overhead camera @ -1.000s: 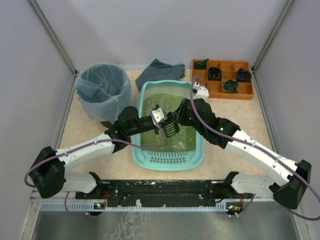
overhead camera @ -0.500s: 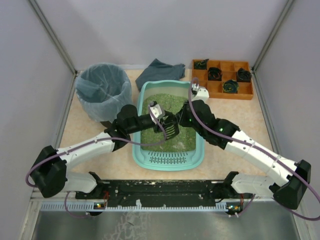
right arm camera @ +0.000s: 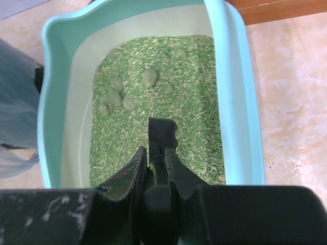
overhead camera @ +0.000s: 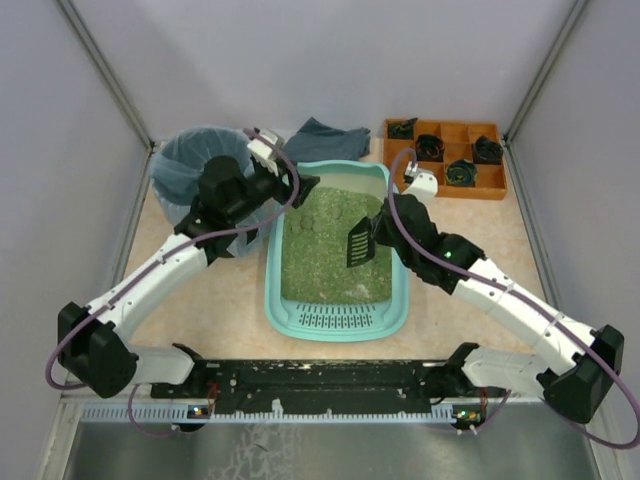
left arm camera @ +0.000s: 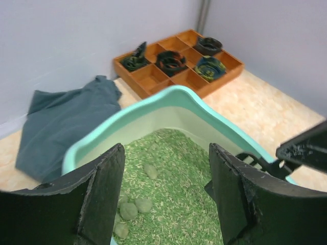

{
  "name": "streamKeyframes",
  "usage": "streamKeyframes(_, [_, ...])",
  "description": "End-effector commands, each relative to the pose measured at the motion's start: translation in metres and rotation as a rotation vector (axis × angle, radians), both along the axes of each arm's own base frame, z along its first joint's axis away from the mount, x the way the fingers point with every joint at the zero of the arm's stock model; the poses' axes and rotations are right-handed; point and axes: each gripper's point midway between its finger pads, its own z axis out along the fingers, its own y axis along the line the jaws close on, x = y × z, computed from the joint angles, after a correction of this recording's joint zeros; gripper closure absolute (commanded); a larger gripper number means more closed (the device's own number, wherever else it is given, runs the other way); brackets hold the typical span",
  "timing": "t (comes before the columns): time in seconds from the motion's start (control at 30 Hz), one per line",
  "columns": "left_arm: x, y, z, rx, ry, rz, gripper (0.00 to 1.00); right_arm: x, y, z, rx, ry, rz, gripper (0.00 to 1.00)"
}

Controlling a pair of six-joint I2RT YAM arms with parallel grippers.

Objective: Clean the litter box

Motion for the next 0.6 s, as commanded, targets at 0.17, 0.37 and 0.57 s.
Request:
streamKeyframes(0.17, [0.002, 0.027, 0.01, -0.034, 0.117, 0.084, 0.27, 0.05, -0.012, 0.007, -0.023, 0.001, -0.177, 1.0])
streamKeyframes(0.37, [-0.006, 0.041, 0.031, -0.038, 0.034, 0.112, 0.26, 0.083, -0.009, -0.006, -0.004, 0.02, -0.187, 1.0])
streamKeyframes(0.57, [-0.012, 0.046, 0.039, -0.048, 0.004, 0.116, 0.25, 0.112, -0.006, -0.027, 0.012, 0.053, -0.213, 1.0])
